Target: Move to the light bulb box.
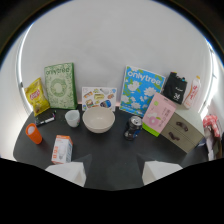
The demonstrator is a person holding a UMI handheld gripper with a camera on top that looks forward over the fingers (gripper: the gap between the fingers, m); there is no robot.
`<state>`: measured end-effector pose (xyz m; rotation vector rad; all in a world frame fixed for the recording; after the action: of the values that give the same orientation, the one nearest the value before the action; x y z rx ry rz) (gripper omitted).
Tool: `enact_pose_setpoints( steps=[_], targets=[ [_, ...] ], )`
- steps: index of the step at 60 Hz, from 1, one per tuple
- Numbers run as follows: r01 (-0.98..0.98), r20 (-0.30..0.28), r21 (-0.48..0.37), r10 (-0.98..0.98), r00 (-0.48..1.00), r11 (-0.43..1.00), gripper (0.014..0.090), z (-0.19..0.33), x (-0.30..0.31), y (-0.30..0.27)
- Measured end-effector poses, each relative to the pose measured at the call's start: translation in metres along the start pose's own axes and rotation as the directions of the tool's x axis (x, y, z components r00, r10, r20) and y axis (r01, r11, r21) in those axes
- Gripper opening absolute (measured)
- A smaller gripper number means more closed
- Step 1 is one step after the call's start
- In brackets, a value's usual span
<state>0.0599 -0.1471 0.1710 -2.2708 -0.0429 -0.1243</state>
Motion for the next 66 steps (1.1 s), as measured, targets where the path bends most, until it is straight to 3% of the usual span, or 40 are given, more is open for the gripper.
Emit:
enact_pose_setpoints(
  steps=[25,40,51,66],
  targets=[
    [0.008,-0.013,-0.016,-0.008,1.0,1.0,0.0854,-0.024,-0.024,0.037],
    [0.007,0.069,-0.078,-0.001,0.998,0.997,0.0858,-0.019,-0.109,0.091],
    [0.036,0.133,-0.029,-0.031,0.991,0.999,0.0855,0.011,-0.176,0.069],
    [0.018,0.112,-0.02,-0.015,0.994,1.0,0.0856,0.063,-0.198,0.035]
  ],
)
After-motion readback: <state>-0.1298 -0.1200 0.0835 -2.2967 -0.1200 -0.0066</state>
